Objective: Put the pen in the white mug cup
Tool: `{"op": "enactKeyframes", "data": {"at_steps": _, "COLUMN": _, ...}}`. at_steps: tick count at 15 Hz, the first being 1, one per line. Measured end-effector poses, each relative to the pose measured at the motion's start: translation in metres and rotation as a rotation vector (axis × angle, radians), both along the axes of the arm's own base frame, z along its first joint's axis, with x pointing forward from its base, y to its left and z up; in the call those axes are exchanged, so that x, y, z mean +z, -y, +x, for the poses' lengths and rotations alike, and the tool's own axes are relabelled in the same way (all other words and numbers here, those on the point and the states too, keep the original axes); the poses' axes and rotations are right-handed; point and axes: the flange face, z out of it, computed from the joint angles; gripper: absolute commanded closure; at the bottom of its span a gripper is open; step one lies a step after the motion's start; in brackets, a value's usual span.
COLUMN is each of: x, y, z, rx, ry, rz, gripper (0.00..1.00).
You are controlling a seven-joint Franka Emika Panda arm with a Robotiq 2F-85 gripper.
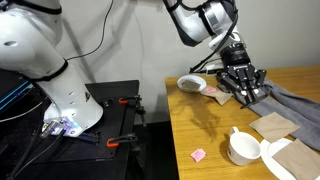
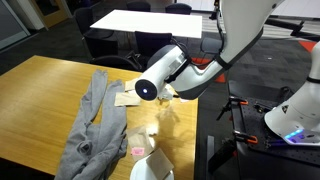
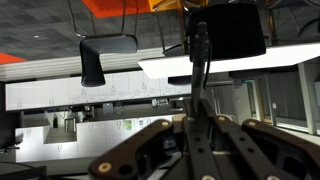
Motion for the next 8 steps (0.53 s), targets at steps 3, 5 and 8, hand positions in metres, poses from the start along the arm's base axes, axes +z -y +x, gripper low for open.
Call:
{"op": "enactKeyframes", "data": {"at_steps": 3, "x": -0.013, "y": 0.011, "z": -0.001, "rx": -0.028, "ry": 0.011, "rz": -0.035, "gripper": 0.97}}
{"op": "enactKeyframes", "data": {"at_steps": 5, "x": -0.019, "y": 0.018, "z": 0.001, "rx": -0.041, "ry": 0.013, "rz": -0.057, "gripper": 0.97}}
{"op": "enactKeyframes", "data": {"at_steps": 8, "x": -0.023, "y": 0.029, "z": 0.01, "rx": -0.055, "ry": 0.022, "rz": -0.082, "gripper": 0.97}}
